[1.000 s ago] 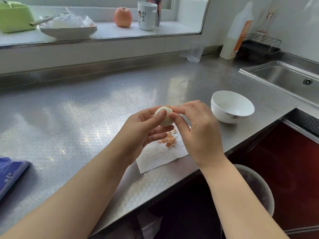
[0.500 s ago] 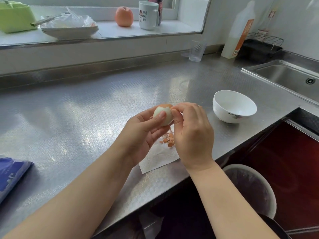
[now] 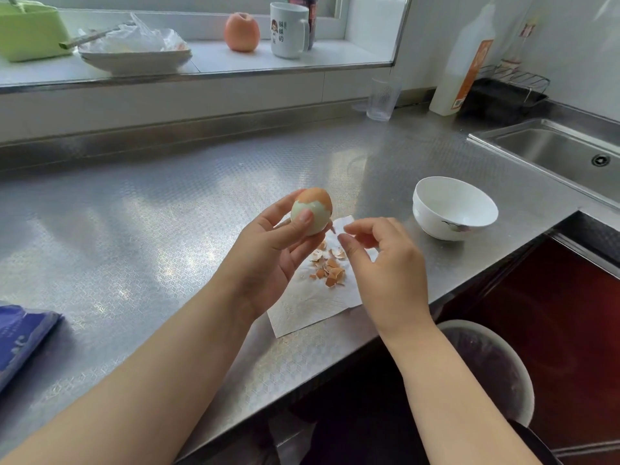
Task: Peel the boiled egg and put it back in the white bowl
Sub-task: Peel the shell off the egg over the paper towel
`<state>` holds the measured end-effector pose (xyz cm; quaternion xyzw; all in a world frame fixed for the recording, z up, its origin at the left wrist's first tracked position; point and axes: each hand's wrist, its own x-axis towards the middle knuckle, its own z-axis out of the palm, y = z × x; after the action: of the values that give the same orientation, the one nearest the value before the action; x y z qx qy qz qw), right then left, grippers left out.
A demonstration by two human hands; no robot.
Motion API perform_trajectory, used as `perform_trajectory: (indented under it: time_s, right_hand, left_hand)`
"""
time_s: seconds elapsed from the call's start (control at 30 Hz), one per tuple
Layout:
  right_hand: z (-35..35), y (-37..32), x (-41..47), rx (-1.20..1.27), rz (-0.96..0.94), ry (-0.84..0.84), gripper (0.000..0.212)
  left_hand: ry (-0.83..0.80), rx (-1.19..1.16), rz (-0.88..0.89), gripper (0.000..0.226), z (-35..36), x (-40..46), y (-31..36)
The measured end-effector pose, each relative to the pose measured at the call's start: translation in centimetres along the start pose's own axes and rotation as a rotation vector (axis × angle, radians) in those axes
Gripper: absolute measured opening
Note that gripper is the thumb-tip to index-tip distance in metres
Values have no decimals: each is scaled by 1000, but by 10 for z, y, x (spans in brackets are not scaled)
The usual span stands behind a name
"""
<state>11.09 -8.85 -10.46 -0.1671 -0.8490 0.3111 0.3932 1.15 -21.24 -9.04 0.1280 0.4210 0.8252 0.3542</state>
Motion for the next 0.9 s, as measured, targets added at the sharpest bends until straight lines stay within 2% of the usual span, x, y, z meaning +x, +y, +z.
perform_trajectory:
  time_s: [0.07,0.17,0.33,0.4,0.5,0.6,0.77,0.9]
  right_hand:
    - [0,1,1,-36,22,-60,2]
    - [-3,2,5,-36,75,-143,12]
    - [-4,-12,11,214,93,-77,18]
    - [0,-15,12,241,114,-91,23]
    - [6,-14,12,268,128,-42,16]
    - [9,-9,9,239,63,3,9]
    - [11,-7,5,32,-184,90,5]
    - [11,-8,6,14,-175,90,5]
  left_hand:
    - [7,71,0,57,0,-1,0]
    - [24,188,-1,54,1,-2,-1]
    - [21,203,-2,54,2,-2,-3]
    - [9,170,-15,54,1,-1,-3]
    - [-14,116,-64,55,-1,0,-1]
    - [-38,75,-118,51,0,-2,2]
    - [45,50,-96,49,1,-2,0]
    - [89,-5,-80,53,2,-2,2]
